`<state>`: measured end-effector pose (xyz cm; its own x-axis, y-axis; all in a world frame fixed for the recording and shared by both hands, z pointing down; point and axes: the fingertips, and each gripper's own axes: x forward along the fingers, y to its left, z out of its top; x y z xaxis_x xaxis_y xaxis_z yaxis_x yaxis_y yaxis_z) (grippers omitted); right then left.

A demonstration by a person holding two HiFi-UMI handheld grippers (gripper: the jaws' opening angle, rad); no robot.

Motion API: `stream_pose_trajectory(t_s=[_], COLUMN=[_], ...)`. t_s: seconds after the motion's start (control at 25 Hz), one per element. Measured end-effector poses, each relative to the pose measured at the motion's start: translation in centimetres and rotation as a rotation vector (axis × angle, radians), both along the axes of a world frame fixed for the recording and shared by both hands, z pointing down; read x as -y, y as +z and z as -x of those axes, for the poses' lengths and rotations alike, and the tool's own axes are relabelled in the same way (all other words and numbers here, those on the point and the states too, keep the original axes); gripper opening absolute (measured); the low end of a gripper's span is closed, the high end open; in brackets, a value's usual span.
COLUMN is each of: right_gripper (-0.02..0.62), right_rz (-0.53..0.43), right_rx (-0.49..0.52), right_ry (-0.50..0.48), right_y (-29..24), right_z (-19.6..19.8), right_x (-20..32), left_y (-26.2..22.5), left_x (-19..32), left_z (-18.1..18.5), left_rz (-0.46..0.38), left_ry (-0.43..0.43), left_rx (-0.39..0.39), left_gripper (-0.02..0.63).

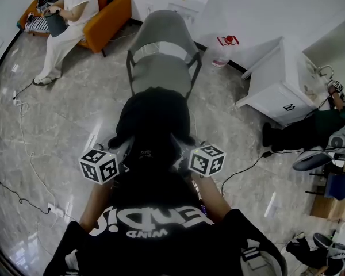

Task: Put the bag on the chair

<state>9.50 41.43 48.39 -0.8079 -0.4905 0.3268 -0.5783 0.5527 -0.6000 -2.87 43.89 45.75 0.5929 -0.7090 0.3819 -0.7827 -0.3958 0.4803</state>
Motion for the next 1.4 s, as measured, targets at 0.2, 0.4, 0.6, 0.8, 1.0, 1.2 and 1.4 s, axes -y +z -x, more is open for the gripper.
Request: stream_pose_trajectory(t_s=[0.2, 0.4, 0.6, 0.8, 1.0, 1.2, 1.4], right_gripper=[0.011, 0.011, 0.011, 0.011, 0.011, 0.011, 0.011], right_rz=[-0.015, -0.015, -0.007, 0.009, 0.021, 0.043, 0.052], right_rx=[0.024, 0.029, 0.027, 0.034, 0.041, 0.049, 0.061], right_ry=[0.058, 0.087, 0.092, 0.071, 0.054, 0.043, 0.021], right_y=[-0.4, -0.7, -0.2, 0.4, 0.9, 0.7, 0.1], right_z=[1.3, 2.9, 3.5, 3.9, 3.9, 4.5, 5.0], right_x=[0.7, 2.1, 4.0, 7.1, 11.1, 15.3, 20.4], left_y=[-0.3, -0.5, 0.2, 1.0, 1.6, 1.4, 0.9], left_x=[0.7, 2.0, 4.1, 7.1, 10.8, 14.9, 19.8], left_z=[1.5, 3.1, 3.7, 4.1, 4.1, 4.7, 5.2], left_rz=[-0.018, -0.020, -0.015, 0.005, 0.014, 0.028, 0.027], left_ry=[0.031, 0.049, 0.056, 0.036, 0.021, 0.011, -0.007], left_rx=[-0.005, 0.001, 0.011, 0.009, 0.006, 0.012, 0.018], left_gripper=[0.020, 0.021, 0.021, 0.021, 0.021, 0.021, 0.023])
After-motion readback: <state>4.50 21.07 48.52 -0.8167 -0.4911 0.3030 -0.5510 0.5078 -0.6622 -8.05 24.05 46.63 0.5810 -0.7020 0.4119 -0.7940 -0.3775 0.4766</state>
